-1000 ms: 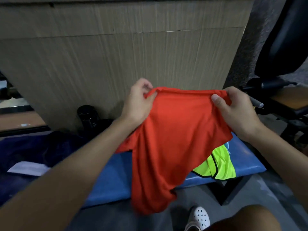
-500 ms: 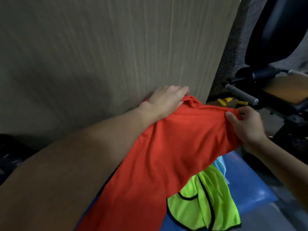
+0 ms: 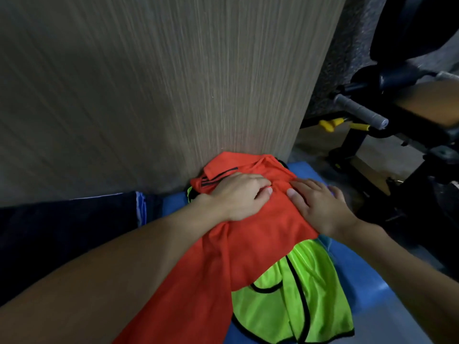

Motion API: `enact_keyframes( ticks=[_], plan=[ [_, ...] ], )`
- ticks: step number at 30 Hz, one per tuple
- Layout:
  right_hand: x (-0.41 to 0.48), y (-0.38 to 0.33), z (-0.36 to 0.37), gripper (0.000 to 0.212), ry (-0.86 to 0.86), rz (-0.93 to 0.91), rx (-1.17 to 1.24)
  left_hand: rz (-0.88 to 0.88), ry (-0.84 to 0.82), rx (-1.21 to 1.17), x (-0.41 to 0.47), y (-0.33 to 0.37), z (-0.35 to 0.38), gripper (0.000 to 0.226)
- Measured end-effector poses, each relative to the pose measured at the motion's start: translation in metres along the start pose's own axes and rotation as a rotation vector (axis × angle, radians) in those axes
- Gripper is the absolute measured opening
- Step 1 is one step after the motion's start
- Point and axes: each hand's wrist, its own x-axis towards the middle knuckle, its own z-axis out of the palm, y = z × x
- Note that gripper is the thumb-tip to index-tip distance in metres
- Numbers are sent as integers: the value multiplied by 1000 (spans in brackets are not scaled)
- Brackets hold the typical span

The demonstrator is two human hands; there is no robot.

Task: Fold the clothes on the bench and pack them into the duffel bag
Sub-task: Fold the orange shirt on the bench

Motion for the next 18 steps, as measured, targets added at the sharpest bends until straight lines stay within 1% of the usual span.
enact_keyframes(
  ticks=[3, 6, 7, 9, 11, 14, 16, 18],
  plan=[
    [-16, -19, -7, 72, 20, -75, 40, 0, 91, -80, -20, -1, -4, 43],
    [-36, -44, -11, 84, 50, -157, 19, -53, 178, -107, -55, 0, -8, 40],
    [-44, -54, -11, 85, 65, -189, 3, -71, 205, -113, -71, 1, -10, 39],
    [-62, -77, -8, 82, 100, -284, -19, -128, 236, -141, -112, 4, -12, 36],
    [-83, -102, 2, 75, 94, -394, -7, -202, 230, -135, -163, 5, -10, 36],
    [-112, -137, 29, 69, 6, -542, 15, -376, 220, -74, -251, 5, -2, 39],
    [-129, -159, 48, 67, -44, -616, 10, -504, 163, -15, -302, 5, 0, 47],
    [-143, -176, 65, 68, -99, -671, -14, -590, 79, 49, -344, 8, 2, 58]
  ],
)
